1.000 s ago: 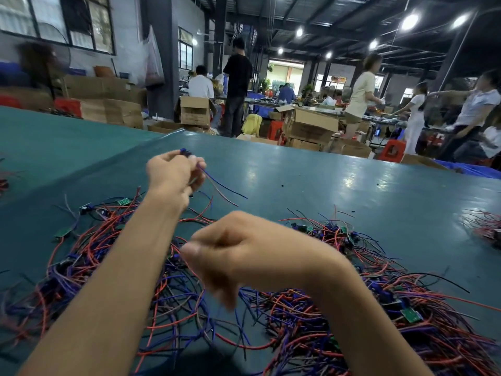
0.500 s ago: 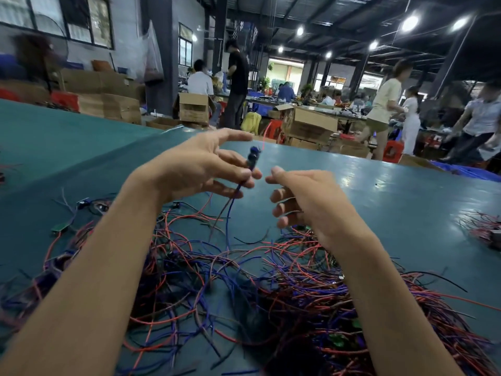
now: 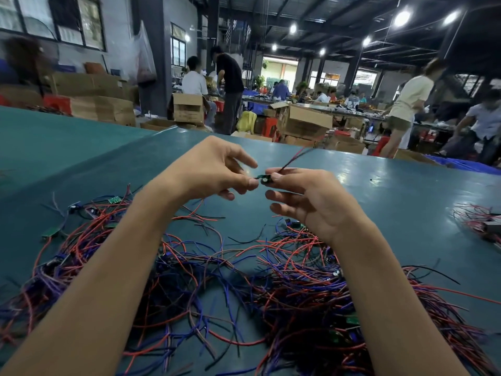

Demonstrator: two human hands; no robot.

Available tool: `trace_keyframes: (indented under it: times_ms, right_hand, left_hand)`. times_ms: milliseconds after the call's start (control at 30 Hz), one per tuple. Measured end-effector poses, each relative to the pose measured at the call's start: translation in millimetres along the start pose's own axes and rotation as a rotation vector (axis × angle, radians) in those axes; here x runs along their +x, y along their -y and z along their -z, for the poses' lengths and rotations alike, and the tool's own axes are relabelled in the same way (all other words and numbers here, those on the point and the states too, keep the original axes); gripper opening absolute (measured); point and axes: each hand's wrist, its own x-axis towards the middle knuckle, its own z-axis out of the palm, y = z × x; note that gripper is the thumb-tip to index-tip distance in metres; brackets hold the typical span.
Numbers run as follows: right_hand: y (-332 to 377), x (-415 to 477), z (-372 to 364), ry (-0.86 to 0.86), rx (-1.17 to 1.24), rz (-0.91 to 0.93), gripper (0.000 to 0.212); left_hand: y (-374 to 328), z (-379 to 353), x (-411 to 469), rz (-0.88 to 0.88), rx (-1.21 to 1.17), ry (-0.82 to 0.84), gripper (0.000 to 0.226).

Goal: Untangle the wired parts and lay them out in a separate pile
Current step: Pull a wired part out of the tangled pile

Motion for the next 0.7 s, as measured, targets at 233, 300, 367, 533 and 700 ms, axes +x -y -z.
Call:
trace_keyframes:
  times_ms: [233,300,367,533,700]
  right_hand:
    - [-2,2,1,0.014,0.012,0.019,0.023]
    - [-2,2,3,0.026,0.025,0.023,0.025]
    - [-1,1,5,0.027,0.029,0.025,0.025]
    - [1,3,9,0.007,0.107,0.01,0.013]
    - [6,8,17,-0.09,0.251,-0.007,0.019]
  left_hand:
    - [1,5,-2,-0.106,0.091,-0.05,0.008]
    - [1,5,-1,-0.152,0.107,-0.067,0.009]
    - [1,5,0,-0.187,0.115,-0.08,0.01]
    - [3,5,0,-0.189,0.115,-0.103,0.009]
    - [1,0,1,-0.044,-0.02,-0.035,0.02]
